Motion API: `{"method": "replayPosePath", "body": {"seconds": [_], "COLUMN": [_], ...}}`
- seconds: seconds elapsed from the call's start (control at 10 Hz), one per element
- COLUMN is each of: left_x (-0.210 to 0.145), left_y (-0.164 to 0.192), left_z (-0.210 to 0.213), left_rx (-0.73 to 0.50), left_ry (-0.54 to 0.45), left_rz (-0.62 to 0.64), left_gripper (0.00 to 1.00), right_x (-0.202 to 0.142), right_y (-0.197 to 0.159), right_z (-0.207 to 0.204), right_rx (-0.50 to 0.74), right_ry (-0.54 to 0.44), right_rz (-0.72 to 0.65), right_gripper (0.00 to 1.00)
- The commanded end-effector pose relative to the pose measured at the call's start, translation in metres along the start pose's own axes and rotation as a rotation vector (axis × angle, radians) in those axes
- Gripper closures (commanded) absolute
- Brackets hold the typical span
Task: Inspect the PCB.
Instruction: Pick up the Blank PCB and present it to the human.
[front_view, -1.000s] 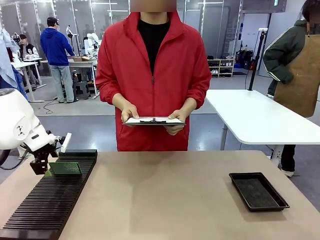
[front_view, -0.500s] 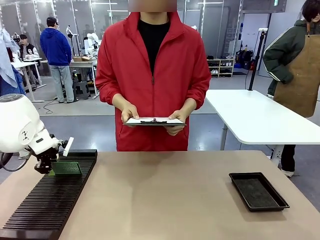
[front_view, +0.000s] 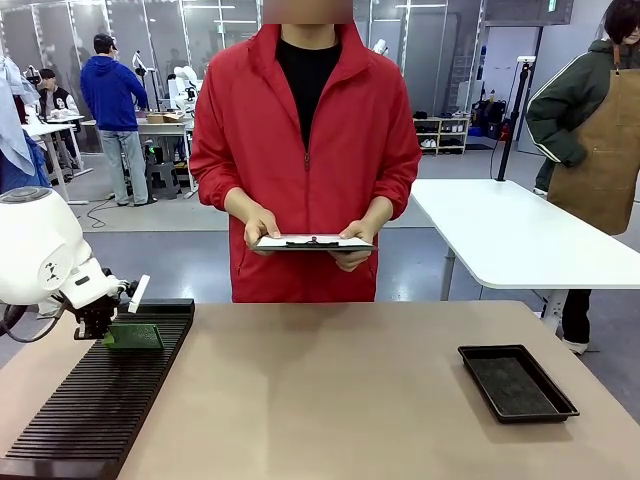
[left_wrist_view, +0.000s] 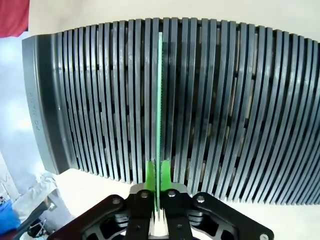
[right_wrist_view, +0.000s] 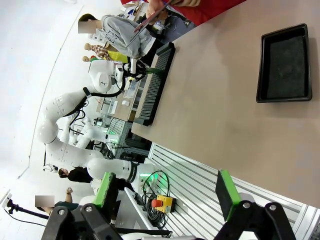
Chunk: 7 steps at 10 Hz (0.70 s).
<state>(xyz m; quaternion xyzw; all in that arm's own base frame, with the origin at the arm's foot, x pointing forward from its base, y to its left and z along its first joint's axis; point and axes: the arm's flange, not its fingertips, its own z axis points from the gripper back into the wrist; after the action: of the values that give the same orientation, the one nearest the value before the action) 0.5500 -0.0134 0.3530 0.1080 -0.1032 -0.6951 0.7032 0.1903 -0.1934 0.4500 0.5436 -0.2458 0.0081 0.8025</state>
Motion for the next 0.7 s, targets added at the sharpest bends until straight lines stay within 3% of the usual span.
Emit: {"method": "replayPosePath", "body": {"seconds": [0.0,0.3,0.5,0.6], "left_x": [0.003,-0.007,-0.026,-0.036], "left_y": [0.005,0.003,-0.009,-0.011], "left_z": [0.012,0.033,0.077,0.084], "left_rx": [-0.048,-0.109,-0.116,-0.222], "left_ry": [0.022,-0.034,-0.213,-0.331], "left_rz": [0.002,0.118,0.266,0.384], "left_gripper": [1.0,1.0,1.0,1.0], "right_x": [0.001,0.001,0.001,0.001], "right_y": [0.001,0.001,0.001,0.001], "right_z": [0.001,0.001,0.001,0.001], "right_rx": [0.01,0.01,0.01,0.01], "right_ry": [-0.004,-0.004,-0.004,-0.004], "right_rz": [0.017,0.017,0.017,0.017], "right_gripper": [0.0,0.0,0.0,0.0]}}
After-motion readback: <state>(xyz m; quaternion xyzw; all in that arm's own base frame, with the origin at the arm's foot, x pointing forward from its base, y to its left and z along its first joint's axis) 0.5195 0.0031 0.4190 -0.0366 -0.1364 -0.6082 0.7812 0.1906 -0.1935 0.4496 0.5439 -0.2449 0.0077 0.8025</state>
